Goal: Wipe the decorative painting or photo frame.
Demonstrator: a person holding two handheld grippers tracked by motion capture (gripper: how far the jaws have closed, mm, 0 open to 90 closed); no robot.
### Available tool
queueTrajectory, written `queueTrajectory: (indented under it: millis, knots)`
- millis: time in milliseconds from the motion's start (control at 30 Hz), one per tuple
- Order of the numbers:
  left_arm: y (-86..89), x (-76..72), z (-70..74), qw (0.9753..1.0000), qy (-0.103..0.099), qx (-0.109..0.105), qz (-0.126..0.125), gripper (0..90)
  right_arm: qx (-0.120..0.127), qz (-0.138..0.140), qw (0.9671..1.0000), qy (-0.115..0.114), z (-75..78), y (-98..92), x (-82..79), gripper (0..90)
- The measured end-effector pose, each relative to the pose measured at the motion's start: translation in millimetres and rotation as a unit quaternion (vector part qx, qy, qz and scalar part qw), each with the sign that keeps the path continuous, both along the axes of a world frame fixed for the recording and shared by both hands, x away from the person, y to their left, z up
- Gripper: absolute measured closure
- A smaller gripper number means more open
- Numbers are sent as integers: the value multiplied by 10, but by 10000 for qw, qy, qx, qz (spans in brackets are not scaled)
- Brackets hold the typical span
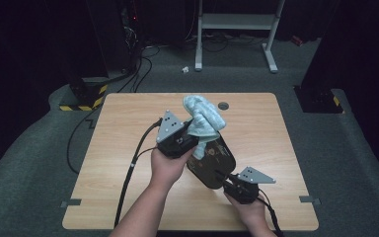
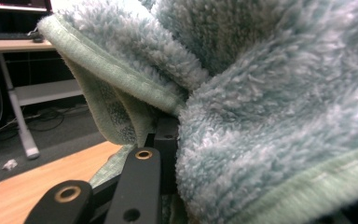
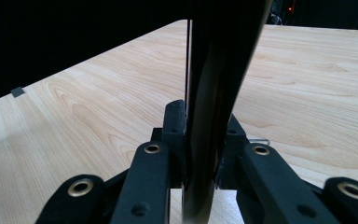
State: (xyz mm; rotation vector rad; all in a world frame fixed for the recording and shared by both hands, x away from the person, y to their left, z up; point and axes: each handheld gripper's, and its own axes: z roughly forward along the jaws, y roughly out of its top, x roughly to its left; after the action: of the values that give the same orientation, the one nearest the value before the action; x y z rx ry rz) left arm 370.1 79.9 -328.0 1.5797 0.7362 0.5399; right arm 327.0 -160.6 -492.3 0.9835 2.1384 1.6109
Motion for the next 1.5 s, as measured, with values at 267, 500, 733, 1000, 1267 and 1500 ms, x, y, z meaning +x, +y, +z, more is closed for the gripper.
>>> queueTrajectory:
  millis: [267, 500, 733, 1000, 1267, 1500]
  knots:
    - [-185, 242, 51, 9997, 148, 205, -33, 703, -51, 16, 10000, -41, 0, 0, 1, 776]
    - [-174, 319, -36, 9995, 217, 221, -16, 709, -63, 1, 10000, -64, -2, 3, -2, 775]
    - [-43, 424, -87, 9990, 370, 222, 148, 711, -88, 10, 9999, -61, 1, 2, -1, 775]
    - [123, 523, -228, 9983, 525, 168, 212, 716, -110, 20, 9999, -90, -1, 1, -1, 775]
    - [254, 590, -461, 9962, 792, 240, 274, 719, -105, 11, 9999, -87, -6, -6, -1, 775]
    - [353, 639, -686, 9940, 999, 299, 341, 719, -99, 6, 9999, -74, -7, -9, -2, 775]
